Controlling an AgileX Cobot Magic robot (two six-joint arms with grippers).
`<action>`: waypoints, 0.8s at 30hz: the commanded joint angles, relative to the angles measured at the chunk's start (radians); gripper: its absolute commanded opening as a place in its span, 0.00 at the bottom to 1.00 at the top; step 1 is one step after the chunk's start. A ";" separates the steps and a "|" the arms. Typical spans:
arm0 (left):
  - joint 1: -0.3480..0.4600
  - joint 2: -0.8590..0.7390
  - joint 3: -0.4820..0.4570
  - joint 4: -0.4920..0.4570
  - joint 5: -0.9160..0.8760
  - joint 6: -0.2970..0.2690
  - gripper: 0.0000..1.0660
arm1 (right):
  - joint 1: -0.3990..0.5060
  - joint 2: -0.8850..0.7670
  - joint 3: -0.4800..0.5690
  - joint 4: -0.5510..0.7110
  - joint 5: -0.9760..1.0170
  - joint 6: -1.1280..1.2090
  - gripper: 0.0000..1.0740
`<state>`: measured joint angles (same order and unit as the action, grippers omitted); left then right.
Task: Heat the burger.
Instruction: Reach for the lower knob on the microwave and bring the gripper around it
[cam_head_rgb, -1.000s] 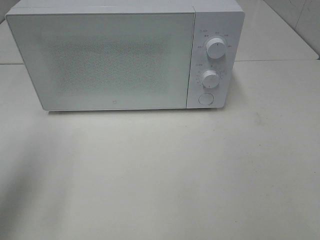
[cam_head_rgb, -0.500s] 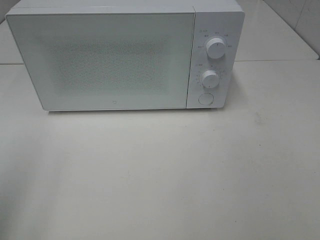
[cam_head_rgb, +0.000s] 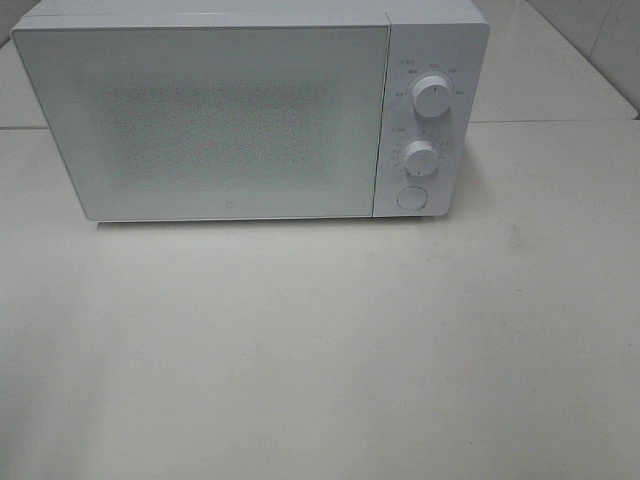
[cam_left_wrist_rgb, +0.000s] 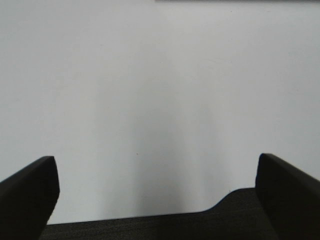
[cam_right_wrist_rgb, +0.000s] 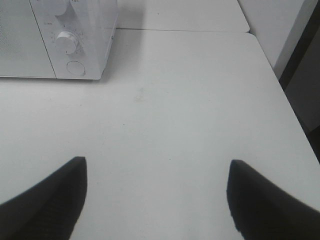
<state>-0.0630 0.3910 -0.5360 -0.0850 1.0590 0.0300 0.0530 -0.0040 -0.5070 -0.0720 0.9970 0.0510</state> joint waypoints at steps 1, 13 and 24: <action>0.003 -0.023 0.021 0.006 0.012 -0.001 0.94 | -0.007 -0.027 0.006 0.000 0.000 -0.011 0.70; 0.007 -0.121 0.019 -0.107 0.001 0.001 0.94 | -0.007 -0.027 0.006 0.000 0.000 -0.011 0.70; 0.063 -0.333 0.019 -0.103 0.001 0.000 0.94 | -0.007 -0.027 0.006 0.000 0.000 -0.011 0.70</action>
<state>-0.0040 0.0690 -0.5210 -0.1870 1.0660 0.0290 0.0530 -0.0040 -0.5070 -0.0720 0.9970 0.0510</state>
